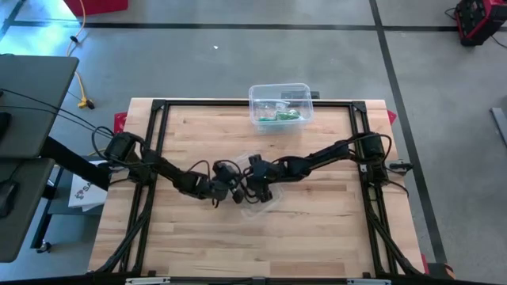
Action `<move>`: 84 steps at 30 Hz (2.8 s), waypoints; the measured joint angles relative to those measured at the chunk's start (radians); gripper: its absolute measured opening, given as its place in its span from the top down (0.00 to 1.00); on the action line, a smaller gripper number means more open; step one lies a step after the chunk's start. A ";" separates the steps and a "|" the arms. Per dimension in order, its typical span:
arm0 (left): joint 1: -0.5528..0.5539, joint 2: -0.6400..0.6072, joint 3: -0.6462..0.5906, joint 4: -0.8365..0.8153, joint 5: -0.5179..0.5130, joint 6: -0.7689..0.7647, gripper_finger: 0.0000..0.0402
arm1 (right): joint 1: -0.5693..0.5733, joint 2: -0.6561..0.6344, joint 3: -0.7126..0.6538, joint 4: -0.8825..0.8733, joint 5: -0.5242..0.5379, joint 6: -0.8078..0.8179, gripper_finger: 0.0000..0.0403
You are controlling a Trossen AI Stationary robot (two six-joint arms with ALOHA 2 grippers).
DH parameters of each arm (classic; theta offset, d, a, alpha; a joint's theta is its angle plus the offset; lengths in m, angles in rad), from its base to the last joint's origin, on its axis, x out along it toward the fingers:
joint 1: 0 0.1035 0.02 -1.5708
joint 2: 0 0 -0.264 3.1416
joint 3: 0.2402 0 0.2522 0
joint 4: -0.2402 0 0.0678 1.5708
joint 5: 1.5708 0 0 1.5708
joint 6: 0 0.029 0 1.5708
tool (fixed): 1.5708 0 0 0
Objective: Roll bandage
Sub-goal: Close the transparent container
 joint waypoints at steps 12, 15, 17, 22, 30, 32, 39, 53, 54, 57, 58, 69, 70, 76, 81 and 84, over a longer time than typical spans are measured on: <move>0.051 -0.090 -0.001 -0.233 0.341 -0.073 1.00 | -0.005 -0.004 0.001 -0.019 0.000 -0.184 0.50; 0.066 -0.061 0.000 -0.254 0.355 -0.082 1.00 | -0.006 -0.004 0.002 -0.020 -0.078 -0.429 0.50; 0.076 -0.041 0.005 -0.263 0.362 -0.079 1.00 | -0.007 -0.004 0.002 -0.026 -0.146 -0.646 0.50; 0.102 -0.013 0.005 -0.250 0.265 0.067 1.00 | -0.001 0.027 0.008 -0.023 -0.220 -0.959 0.50; 0.141 -0.133 0.003 -0.329 0.200 0.195 1.00 | 0.086 0.035 0.005 -0.017 -0.168 -0.813 0.50; 0.129 -0.200 0.009 -0.403 0.283 0.124 1.00 | 0.102 0.024 0.004 -0.011 -0.140 -0.749 0.50; 0.033 -0.312 0.001 -0.445 0.519 -0.106 1.00 | 0.133 0.017 0.026 -0.091 0.002 -0.719 0.50; 0.055 0.061 -0.032 -0.049 0.425 -0.098 1.00 | 0.087 0.079 0.029 0.003 -0.130 -0.833 0.50; 0.060 0.069 -0.033 -0.031 0.425 -0.083 1.00 | 0.088 0.087 0.029 0.013 -0.128 -0.831 0.50; 0.075 0.070 -0.033 -0.028 0.440 -0.054 1.00 | 0.096 0.105 0.028 0.075 -0.098 -0.801 0.50; 0.078 0.070 -0.034 -0.028 0.440 -0.048 1.00 | 0.096 0.110 0.028 0.090 -0.083 -0.781 0.50; 0.084 0.043 -0.035 -0.042 0.439 -0.053 1.00 | 0.143 0.122 0.030 0.188 0.232 -0.390 0.55; 0.083 0.019 -0.036 -0.056 0.439 -0.054 1.00 | 0.151 0.123 0.030 0.192 0.250 -0.360 0.57; 0.083 -0.173 -0.041 -0.285 0.458 -0.108 1.00 | 0.174 0.124 0.029 0.200 0.341 -0.270 0.63; 0.079 -0.276 -0.040 -0.511 0.497 -0.216 1.00 | 0.174 0.124 0.029 0.203 0.363 -0.261 0.65; 0.069 -0.267 -0.051 -0.466 0.491 -0.201 1.00 | 0.173 0.125 0.029 0.207 0.359 -0.265 0.65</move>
